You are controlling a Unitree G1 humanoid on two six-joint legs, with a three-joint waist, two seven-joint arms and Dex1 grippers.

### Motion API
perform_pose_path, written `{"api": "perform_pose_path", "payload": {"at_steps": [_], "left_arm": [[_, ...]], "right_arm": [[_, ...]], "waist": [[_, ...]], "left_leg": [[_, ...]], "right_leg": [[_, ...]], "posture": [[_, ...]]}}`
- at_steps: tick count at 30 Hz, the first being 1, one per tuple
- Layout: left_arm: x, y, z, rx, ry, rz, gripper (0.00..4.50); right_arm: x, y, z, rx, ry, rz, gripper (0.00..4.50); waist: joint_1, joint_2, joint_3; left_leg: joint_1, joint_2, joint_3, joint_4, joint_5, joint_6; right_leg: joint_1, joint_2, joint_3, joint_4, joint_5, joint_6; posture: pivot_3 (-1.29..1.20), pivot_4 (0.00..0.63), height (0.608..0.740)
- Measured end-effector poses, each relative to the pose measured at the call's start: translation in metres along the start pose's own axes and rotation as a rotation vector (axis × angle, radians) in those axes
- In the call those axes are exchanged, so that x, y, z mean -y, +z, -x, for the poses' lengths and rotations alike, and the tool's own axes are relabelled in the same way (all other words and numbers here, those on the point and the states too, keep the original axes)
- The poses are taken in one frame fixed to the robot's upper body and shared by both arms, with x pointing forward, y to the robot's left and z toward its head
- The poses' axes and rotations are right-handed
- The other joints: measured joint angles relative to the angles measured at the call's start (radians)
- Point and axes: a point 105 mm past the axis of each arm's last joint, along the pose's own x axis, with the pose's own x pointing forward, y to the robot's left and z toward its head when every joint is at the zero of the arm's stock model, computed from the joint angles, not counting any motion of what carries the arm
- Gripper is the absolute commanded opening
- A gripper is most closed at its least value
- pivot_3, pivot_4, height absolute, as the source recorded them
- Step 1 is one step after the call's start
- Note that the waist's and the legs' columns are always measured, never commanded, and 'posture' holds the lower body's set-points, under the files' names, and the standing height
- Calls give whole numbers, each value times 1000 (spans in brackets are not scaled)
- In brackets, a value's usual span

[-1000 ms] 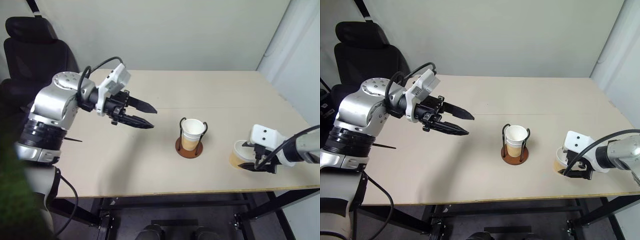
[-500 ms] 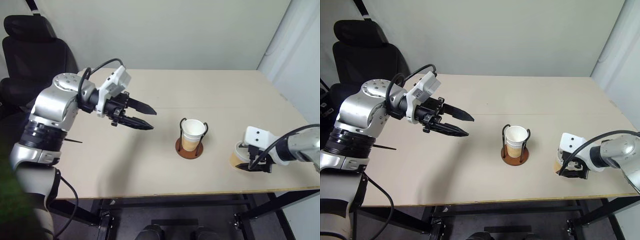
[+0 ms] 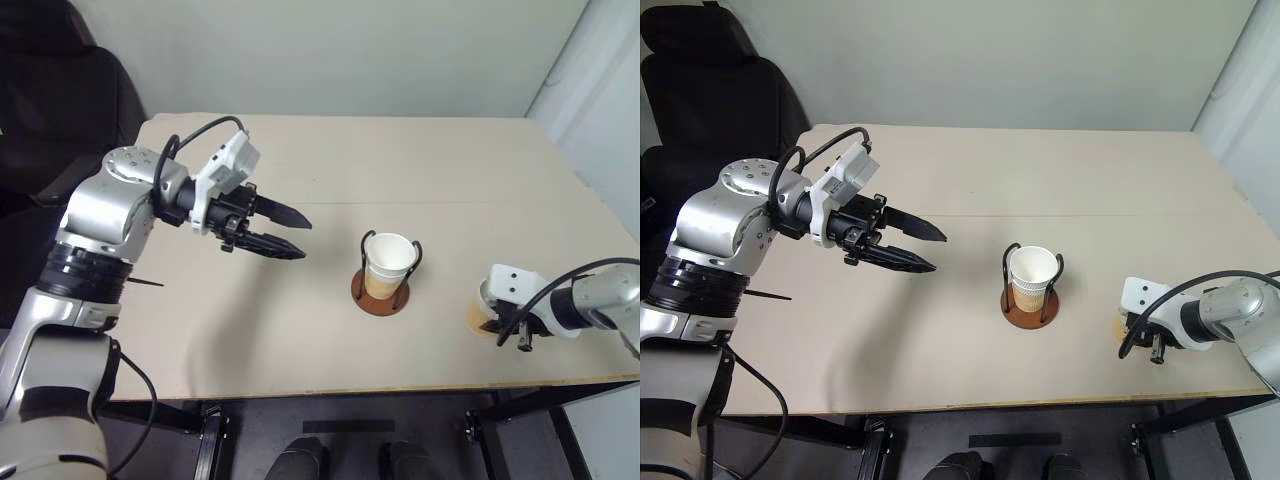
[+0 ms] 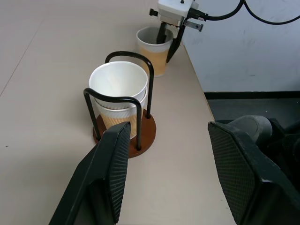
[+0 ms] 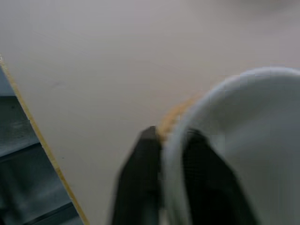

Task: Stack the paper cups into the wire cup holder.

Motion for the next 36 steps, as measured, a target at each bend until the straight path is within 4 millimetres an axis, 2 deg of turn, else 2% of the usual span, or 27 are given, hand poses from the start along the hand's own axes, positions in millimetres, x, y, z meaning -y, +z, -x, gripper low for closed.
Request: {"api": "perform_pose_path", "payload": {"at_steps": [8, 12, 18, 26, 31, 36], "left_arm": [[-2, -2, 1, -6, 11, 6, 2814], [-3, -3, 1, -3, 15, 10, 2814], [-5, -4, 1, 1, 16, 5, 2814], [-5, -5, -4, 0, -1, 3, 2814], [-6, -3, -7, 1, -7, -8, 2814], [-7, -2, -9, -9, -15, -16, 2814]], "right_arm": [[2, 2, 4, 8, -6, 1, 41], [12, 13, 20, 28, -53, 35, 41], [25, 48, 56, 95, -149, 126, 41], [25, 120, 100, 282, -218, 269, 41], [21, 150, 107, 332, -197, 342, 41], [11, 175, 100, 381, -119, 409, 41]], "waist": [[1, -1, 4], [1, 0, 10], [1, 2, 18], [1, 3, 21], [2, 3, 22], [1, 4, 22]], "left_leg": [[-3, 0, -1, -1, -1, -2], [-3, 0, -1, -1, -1, -2], [-4, 0, -1, -1, -2, -3], [-10, 0, -3, 0, -1, -2], [-14, 0, -5, 0, -1, -2], [-14, 0, -5, 0, -1, -2]], "right_leg": [[-2, 0, -1, -4, 0, 0], [-2, 0, -1, -3, 0, 0], [-3, 0, -1, -3, 0, 0], [-9, 0, -2, -3, 0, 0], [-12, 0, -2, -4, 0, 0], [-13, 0, -3, -4, -1, 0]], "posture": [[0, 150, 740], [0, 150, 740], [0, 150, 740], [0, 150, 740], [0, 150, 740], [0, 150, 740]]}}
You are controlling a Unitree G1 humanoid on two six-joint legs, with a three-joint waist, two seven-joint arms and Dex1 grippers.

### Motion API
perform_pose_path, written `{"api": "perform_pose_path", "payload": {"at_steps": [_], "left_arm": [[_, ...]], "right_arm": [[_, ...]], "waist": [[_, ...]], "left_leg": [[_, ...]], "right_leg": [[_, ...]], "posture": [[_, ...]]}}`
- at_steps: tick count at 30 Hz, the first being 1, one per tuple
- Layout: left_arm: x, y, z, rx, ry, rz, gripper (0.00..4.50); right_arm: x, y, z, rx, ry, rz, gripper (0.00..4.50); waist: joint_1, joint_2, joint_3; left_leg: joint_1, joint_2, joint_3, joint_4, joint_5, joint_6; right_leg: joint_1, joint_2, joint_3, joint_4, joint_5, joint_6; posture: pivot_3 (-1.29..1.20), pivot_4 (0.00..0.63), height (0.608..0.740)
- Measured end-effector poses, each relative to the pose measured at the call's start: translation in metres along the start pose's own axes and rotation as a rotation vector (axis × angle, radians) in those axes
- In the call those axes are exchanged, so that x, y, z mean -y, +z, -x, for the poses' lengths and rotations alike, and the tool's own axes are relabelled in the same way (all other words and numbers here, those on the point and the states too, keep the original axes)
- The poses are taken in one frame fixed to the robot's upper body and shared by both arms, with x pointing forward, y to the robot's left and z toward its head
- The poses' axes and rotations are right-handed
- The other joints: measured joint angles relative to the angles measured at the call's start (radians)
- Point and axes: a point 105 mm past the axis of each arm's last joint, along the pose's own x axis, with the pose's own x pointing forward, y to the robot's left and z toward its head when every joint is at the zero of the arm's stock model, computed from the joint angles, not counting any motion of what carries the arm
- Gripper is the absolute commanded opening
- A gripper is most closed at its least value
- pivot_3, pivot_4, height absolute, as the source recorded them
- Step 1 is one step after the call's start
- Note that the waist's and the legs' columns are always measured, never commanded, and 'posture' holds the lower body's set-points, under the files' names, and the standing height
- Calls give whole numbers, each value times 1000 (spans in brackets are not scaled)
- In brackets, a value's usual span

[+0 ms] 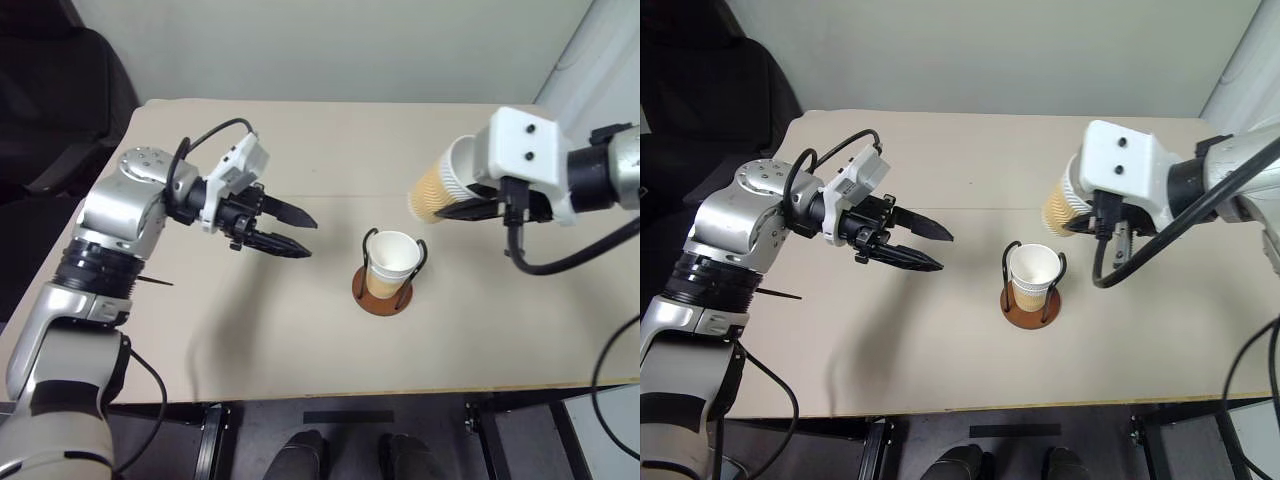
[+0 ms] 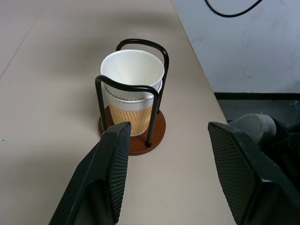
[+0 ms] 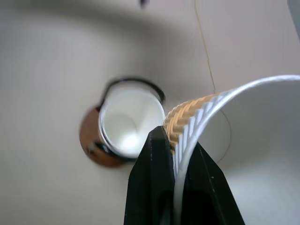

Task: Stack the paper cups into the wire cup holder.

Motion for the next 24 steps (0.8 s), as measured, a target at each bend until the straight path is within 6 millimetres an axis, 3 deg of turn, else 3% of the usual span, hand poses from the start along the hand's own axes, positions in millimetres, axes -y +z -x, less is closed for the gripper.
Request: {"api": "perform_pose_path", "payload": {"at_steps": [9, 24], "left_arm": [[-2, 2, 1, -17, 2, -28, 2814], [-5, 8, 9, -31, 31, -59, 2814]], "right_arm": [[-10, 2, -22, 7, 130, 14, 41], [-18, -26, -44, -61, 215, 27, 41]], "waist": [[1, 0, 1], [0, 0, 1]], "left_leg": [[-1, 0, -1, 0, 0, 0], [-1, 0, -2, 0, 0, 0]], "right_leg": [[0, 0, 0, -1, -1, -1], [0, 0, -1, -1, -1, -1]], "posture": [[0, 150, 740], [0, 150, 740]]}}
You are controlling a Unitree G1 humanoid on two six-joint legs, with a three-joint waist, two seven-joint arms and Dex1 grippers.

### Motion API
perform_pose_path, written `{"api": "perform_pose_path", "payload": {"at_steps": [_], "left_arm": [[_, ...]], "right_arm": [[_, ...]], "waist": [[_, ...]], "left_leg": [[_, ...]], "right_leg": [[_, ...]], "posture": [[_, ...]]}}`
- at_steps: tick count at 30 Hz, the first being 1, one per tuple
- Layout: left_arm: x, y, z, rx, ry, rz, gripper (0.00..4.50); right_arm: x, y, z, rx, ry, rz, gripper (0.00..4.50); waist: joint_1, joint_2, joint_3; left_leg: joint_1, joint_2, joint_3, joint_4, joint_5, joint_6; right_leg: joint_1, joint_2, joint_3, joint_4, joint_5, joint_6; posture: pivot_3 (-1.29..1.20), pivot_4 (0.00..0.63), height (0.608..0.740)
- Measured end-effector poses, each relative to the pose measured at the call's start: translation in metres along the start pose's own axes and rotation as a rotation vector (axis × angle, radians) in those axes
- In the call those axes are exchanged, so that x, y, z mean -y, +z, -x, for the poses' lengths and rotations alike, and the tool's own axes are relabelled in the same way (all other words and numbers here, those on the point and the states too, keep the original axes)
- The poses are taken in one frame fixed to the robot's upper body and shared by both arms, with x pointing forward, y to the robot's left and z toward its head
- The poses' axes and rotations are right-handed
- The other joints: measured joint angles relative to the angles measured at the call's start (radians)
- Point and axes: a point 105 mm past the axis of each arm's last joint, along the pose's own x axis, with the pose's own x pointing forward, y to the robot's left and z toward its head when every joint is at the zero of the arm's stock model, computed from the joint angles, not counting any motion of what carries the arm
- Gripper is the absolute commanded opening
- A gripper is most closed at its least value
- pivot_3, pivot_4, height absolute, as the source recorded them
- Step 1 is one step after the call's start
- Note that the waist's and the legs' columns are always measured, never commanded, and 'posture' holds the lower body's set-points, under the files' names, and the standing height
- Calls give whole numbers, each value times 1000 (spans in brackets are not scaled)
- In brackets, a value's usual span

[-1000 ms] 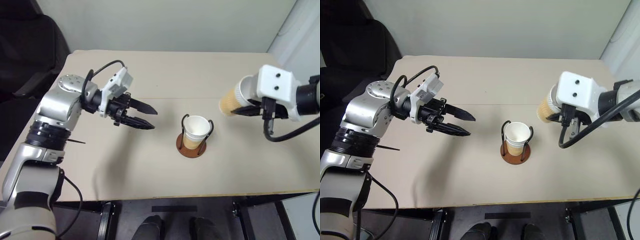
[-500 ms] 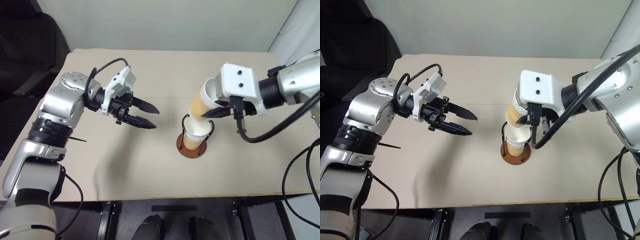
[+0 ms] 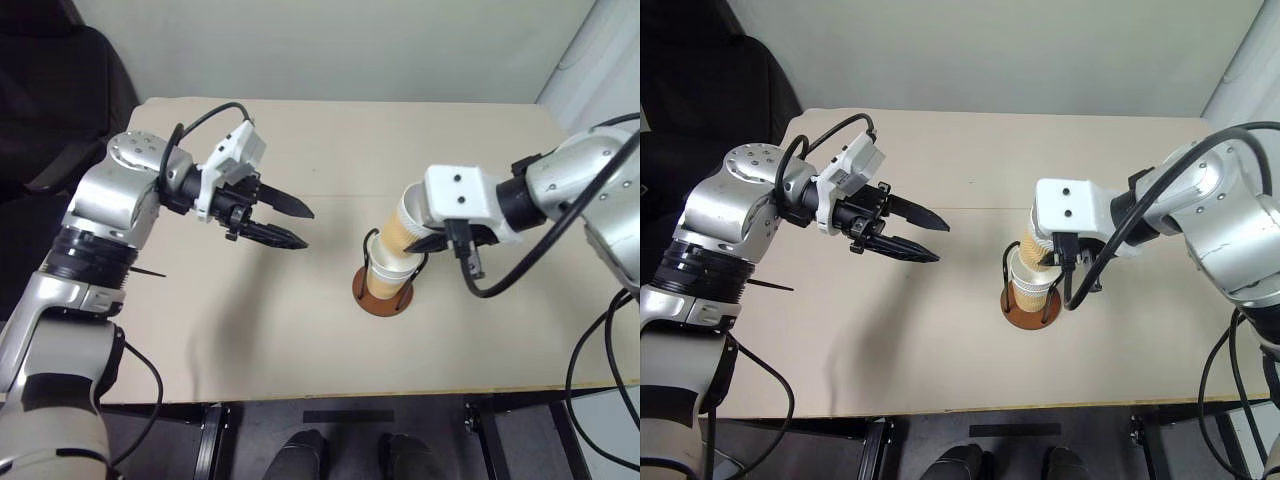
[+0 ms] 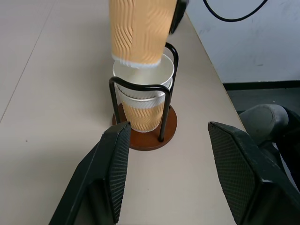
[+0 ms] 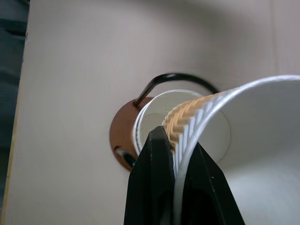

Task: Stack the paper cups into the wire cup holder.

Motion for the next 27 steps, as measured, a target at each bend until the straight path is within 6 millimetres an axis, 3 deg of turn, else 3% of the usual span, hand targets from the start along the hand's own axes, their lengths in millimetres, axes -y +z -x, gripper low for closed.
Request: {"api": "perform_pose_path", "payload": {"at_steps": [8, 12, 18, 22, 27], "left_arm": [[0, 0, 2, -2, 6, -1, 2814], [0, 0, 2, -1, 6, -1, 2814], [1, 0, 2, -1, 5, 3, 2814], [2, -2, 2, -1, 8, 11, 2814], [0, -3, 8, 19, 44, 40, 2814]], "right_arm": [[-1, 1, -9, -2, 29, 37, 41], [1, -2, -17, -22, 36, 63, 921], [2, 8, -27, 19, 53, 65, 3055], [12, 19, -24, 93, -12, -8, 3055], [33, 27, 13, 256, -213, -211, 3055]], "waist": [[0, 0, 0], [0, 0, 0], [-2, 0, 0], [-1, 0, 0], [1, 0, 0]], "left_leg": [[0, 0, 0, 0, 0, 0], [0, 0, 0, 0, 0, 0], [0, 0, 0, 0, 0, 0], [0, 0, 0, 0, 0, 0], [0, 0, -1, 0, 0, 0]], "right_leg": [[0, 0, 0, 0, 0, 0], [0, 0, 0, 0, 0, 0], [0, 0, 0, 0, 0, 0], [0, 0, 0, 0, 0, 0], [1, 0, -1, -2, 0, 0]], "posture": [[0, 150, 740], [0, 150, 740], [0, 150, 740], [0, 150, 740], [0, 150, 740]]}}
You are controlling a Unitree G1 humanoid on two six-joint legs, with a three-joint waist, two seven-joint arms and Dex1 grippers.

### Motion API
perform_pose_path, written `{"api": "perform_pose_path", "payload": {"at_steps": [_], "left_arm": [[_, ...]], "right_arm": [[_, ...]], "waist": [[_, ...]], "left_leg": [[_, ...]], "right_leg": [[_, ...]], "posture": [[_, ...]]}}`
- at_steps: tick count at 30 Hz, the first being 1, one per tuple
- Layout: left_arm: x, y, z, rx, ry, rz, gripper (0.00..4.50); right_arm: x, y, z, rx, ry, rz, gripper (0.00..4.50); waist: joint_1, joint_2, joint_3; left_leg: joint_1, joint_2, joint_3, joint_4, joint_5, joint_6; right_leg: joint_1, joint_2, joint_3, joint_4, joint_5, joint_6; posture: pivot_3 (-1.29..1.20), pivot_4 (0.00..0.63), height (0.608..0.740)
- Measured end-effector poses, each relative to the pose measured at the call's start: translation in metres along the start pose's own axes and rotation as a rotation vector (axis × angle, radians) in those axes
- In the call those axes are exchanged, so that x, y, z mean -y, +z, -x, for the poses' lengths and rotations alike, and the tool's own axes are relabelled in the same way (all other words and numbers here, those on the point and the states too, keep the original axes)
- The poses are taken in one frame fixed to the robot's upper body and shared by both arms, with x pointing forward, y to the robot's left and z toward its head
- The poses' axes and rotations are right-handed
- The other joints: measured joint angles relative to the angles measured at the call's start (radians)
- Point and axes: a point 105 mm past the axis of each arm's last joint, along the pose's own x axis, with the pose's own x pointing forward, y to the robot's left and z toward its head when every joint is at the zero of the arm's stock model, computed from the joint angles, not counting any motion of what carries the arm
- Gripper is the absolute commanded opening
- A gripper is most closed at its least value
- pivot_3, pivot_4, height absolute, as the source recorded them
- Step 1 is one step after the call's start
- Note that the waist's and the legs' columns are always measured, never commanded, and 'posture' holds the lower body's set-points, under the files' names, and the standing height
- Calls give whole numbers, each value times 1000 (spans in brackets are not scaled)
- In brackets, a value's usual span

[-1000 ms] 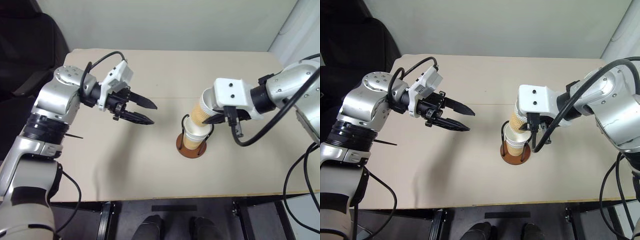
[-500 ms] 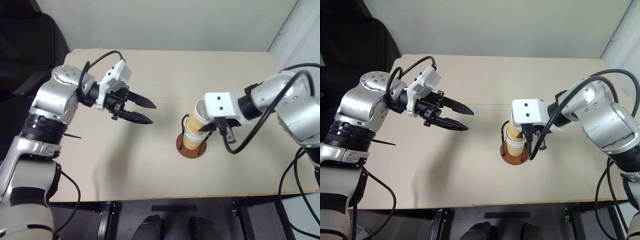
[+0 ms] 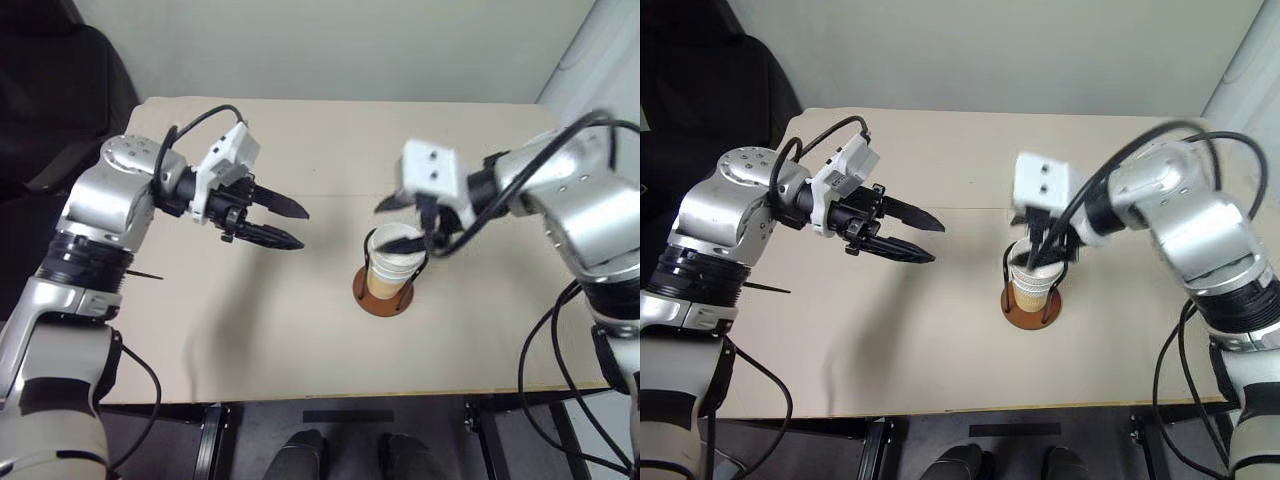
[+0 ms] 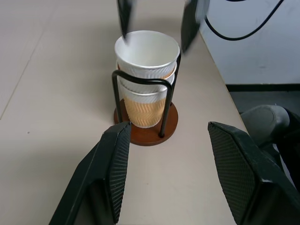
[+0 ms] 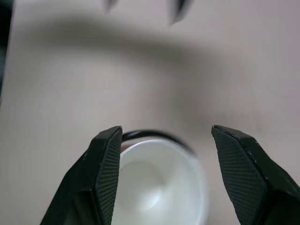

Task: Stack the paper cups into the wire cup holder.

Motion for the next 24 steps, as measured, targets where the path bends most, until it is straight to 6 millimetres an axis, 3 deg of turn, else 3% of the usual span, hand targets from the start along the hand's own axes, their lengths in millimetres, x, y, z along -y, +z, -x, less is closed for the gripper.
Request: {"api": "perform_pose_path", "payload": {"at_steps": [5, 10, 16, 20, 24], "left_arm": [[-6, -2, 10, 39, 88, 42, 2814], [-23, -10, 34, 89, 284, 109, 2814], [-39, -20, 51, 102, 449, 143, 2814], [-51, -25, 66, 106, 567, 158, 2814], [-51, -24, 76, 95, 601, 153, 2814]], "right_arm": [[10, -14, 27, 64, -166, -187, 3055], [16, -60, 63, 27, -372, -385, 3055], [6, -91, 79, -24, -449, -492, 3055], [3, -87, 81, -3, -457, -488, 3055], [4, -83, 79, 12, -449, -486, 3055]], "waist": [[0, 0, 0], [4, 0, 0], [3, 0, 0], [1, 0, 0], [1, 0, 0]], "left_leg": [[0, 0, -1, 0, 0, 0], [0, 0, -2, 0, 0, 0], [0, 0, -2, 0, 0, -1], [1, 0, -2, 0, 1, -1], [1, 0, -2, 0, 1, -1]], "right_leg": [[0, 0, 0, -1, 0, 0], [0, 1, 0, -1, 0, 0], [0, 1, 0, 2, 0, 0], [-1, 1, 0, 4, 0, 0], [-1, 1, 0, 4, 0, 0]], "posture": [[0, 150, 740], [0, 150, 740], [0, 150, 740], [0, 150, 740], [0, 150, 740]]}}
